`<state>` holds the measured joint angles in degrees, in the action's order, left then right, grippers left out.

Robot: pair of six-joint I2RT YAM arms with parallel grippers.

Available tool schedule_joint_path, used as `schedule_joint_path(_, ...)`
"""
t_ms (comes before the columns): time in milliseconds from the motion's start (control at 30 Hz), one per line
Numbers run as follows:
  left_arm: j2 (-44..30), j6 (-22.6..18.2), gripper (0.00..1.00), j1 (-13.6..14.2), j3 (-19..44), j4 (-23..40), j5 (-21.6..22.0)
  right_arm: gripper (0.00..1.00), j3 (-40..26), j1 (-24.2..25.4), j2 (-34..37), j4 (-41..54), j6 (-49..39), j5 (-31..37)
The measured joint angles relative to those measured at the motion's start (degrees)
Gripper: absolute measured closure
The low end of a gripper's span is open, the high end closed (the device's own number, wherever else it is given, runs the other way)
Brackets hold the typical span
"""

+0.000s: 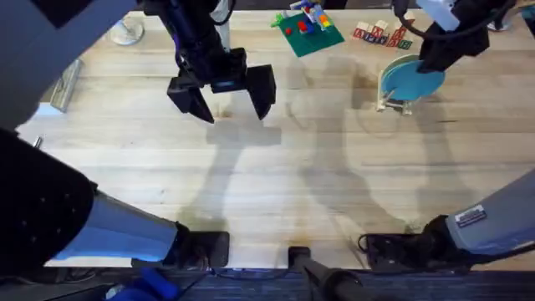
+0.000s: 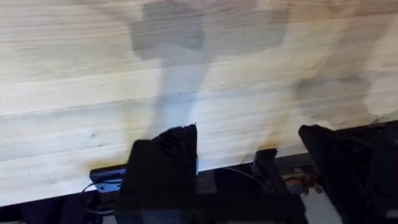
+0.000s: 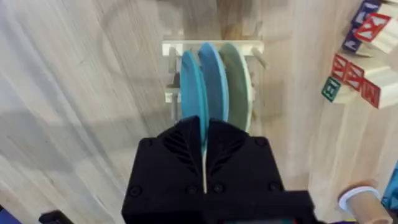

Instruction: Pick up the plates from the table one by one and place each into a slot on the dish rack.

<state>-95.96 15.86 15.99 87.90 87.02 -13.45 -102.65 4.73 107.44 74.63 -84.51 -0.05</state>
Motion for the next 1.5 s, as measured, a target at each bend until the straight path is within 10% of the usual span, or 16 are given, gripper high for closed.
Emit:
schedule_joint_path(200,0.0,0.0,0.006,0.0,0.0,0.0,0.0,0.956,0.0,0.0,0.3,0.0,0.0,0.0)
schedule_joint_path(333,0.0,0.0,0.006,0.0,0.0,0.0,0.0,0.627,-0.1,0.0,0.3,0.2,-0.1,0.0)
schedule_joint_path(633,0.0,0.0,0.006,0.0,0.0,0.0,0.0,0.580,-0.1,0.0,0.3,0.4,0.0,0.0)
schedule_joint_path(833,0.0,0.0,0.006,0.0,0.0,0.0,0.0,0.021,-0.1,-0.9,0.3,0.3,0.0,0.0)
schedule_joint_path(1500,0.0,0.0,0.007,0.0,0.0,0.0,0.0,0.006,-0.3,-8.9,-6.5,0.4,15.1,-4.6)
